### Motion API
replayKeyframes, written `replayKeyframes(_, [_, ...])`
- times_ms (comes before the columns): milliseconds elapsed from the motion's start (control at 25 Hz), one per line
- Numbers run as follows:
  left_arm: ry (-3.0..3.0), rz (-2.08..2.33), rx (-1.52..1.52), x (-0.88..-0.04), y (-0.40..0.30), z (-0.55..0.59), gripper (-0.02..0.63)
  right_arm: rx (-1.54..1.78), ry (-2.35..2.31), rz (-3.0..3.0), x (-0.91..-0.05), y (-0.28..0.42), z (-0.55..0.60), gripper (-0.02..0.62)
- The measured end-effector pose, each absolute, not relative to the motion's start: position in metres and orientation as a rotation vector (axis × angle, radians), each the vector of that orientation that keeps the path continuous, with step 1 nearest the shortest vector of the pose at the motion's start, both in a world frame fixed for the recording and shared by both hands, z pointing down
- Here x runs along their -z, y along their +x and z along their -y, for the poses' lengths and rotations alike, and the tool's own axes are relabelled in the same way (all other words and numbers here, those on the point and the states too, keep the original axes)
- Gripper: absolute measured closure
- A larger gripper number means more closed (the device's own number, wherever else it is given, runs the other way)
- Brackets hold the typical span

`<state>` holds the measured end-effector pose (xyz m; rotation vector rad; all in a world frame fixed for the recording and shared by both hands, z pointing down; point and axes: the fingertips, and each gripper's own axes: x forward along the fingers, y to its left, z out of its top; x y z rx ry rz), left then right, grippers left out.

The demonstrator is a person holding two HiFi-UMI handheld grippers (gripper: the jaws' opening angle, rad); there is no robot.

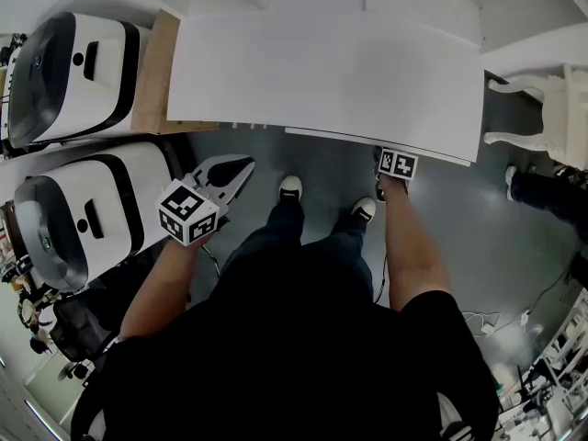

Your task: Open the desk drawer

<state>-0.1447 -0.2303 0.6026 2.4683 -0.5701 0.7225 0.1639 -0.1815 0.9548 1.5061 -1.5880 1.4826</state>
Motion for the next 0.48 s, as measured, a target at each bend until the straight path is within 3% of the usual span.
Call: replayKeyframes(480, [2.474,0.537,-0.723,-0.605,-0.142,0.221,0.597,-1.460,1.450,1.579,-0.955,0.155,0.158,0.509])
